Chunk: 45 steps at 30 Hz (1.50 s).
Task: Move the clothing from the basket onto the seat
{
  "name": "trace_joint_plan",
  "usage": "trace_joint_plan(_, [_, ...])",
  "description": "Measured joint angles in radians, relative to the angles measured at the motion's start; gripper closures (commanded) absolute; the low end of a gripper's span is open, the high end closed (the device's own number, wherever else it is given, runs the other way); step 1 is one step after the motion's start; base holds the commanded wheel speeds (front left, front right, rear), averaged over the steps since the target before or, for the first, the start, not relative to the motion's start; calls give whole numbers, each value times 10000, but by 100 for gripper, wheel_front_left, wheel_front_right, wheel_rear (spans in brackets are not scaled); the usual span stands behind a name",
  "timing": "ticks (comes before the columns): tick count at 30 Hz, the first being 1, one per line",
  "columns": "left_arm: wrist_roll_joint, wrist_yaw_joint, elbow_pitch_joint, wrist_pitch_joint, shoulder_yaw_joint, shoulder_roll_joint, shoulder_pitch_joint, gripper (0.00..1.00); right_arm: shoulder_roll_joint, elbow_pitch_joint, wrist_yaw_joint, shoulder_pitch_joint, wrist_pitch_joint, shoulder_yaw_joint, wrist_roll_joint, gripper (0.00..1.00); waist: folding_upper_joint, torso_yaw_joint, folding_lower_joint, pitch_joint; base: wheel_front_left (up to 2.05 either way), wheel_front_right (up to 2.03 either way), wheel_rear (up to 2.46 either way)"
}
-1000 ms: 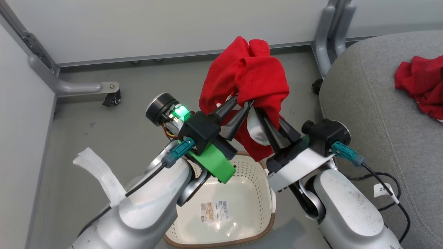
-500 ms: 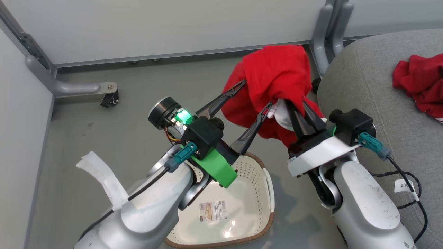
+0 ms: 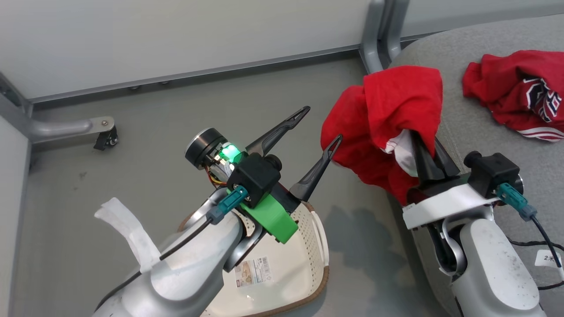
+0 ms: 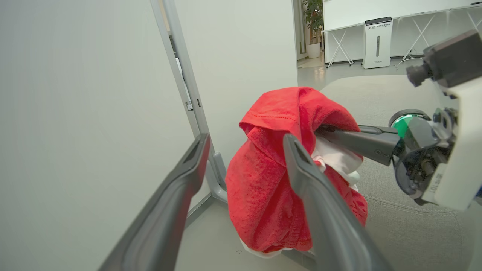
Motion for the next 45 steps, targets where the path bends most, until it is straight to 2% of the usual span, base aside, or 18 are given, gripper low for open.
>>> trace_joint_plan(15, [-4, -56, -12, 25, -366, -10, 141, 0, -2, -1041, 0, 895, 2, -1313, -186, 100, 0, -1851, 0, 342, 0, 0, 0])
trace_joint_plan(28, [-4, -40, -50, 92, -470, 111, 133, 0, -2, -1375, 0, 1567, 2, -1967, -150, 100, 0, -3103, 0, 786, 0, 0, 0])
trace_joint_plan(37, [-63, 4, -196, 161, -458, 303, 112, 0, -4, -1542, 0, 1379, 2, -2232, 77, 100, 0, -3278, 0, 1251, 0, 0, 0])
trace_joint_plan(45, [-71, 25, -522, 251, -378, 617, -79, 0, -2, -1720, 0, -538, 2, -2638, -326, 100, 0, -3080, 0, 1918, 0, 0, 0])
